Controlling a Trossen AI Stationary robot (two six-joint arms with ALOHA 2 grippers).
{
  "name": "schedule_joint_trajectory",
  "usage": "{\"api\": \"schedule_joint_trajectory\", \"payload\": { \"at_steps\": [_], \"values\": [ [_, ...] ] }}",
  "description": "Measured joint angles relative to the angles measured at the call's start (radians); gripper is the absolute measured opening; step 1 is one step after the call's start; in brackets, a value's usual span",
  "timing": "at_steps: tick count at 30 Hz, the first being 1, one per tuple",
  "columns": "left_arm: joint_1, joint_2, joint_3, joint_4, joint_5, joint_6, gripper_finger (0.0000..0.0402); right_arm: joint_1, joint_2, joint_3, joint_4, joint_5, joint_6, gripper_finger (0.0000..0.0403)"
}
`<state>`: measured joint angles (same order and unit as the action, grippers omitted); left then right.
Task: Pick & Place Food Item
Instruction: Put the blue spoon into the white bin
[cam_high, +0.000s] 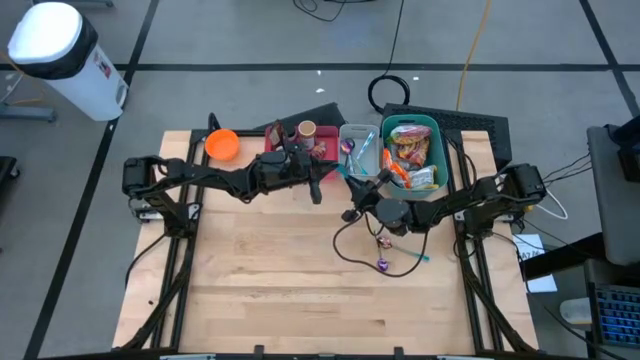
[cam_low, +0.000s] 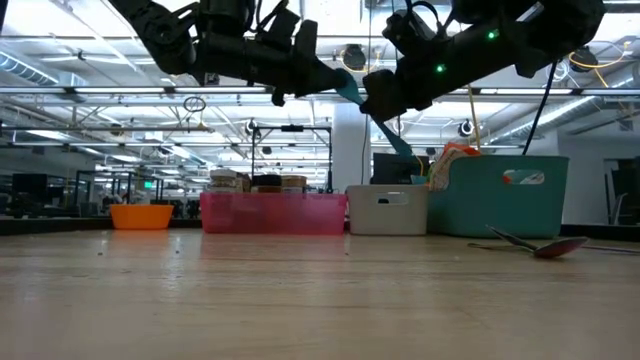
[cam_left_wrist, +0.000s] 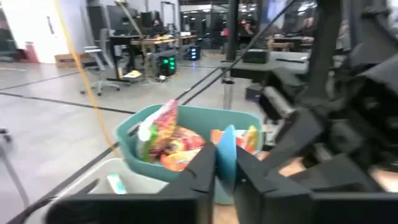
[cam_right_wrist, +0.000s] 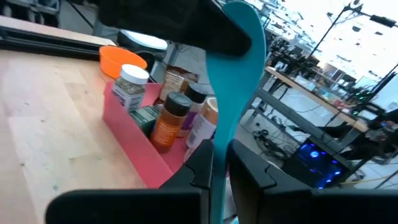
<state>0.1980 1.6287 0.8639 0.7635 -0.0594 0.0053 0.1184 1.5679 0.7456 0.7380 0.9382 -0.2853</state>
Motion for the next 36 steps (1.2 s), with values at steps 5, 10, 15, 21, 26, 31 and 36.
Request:
{"api": "schedule_joint_trajectory", "payload": {
  "at_steps": [5, 10, 15, 21, 26, 31, 36],
  "values": [
    [-0.002, 0.0, 0.0, -0.007, -0.036, 0.036, 0.0014, 0.006, -0.001, 0.0, -0.016, -0.022, 0.105, 0.0039],
    [0.007, -0.032, 0.008, -0.064, -0.019, 0.088, 0.0008, 0.014, -0.092, 0.0, -0.152, -0.144, 0.241, 0.0111],
    [0.032, -0.059, 0.084, -0.217, -0.026, 0.136, 0.0009, 0.018, -0.262, 0.0, -0.381, -0.239, 0.353, 0.0185],
    [0.067, -0.033, 0.269, -0.462, 0.032, 0.205, 0.0009, 0.049, -0.44, 0.0, -0.533, -0.264, 0.356, 0.0229],
    [0.102, 0.024, 0.377, -0.496, 0.037, 0.279, 0.0007, 0.077, -0.528, -0.032, -0.555, -0.263, 0.352, 0.023],
    [0.165, 0.125, 0.452, -0.497, 0.033, 0.315, 0.0009, 0.094, -0.572, -0.105, -0.509, -0.26, 0.353, 0.0218],
    [0.217, 0.268, 0.522, -0.501, 0.075, 0.29, 0.0007, 0.095, -0.602, -0.157, -0.45, -0.262, 0.346, 0.0211]
  ]
}}
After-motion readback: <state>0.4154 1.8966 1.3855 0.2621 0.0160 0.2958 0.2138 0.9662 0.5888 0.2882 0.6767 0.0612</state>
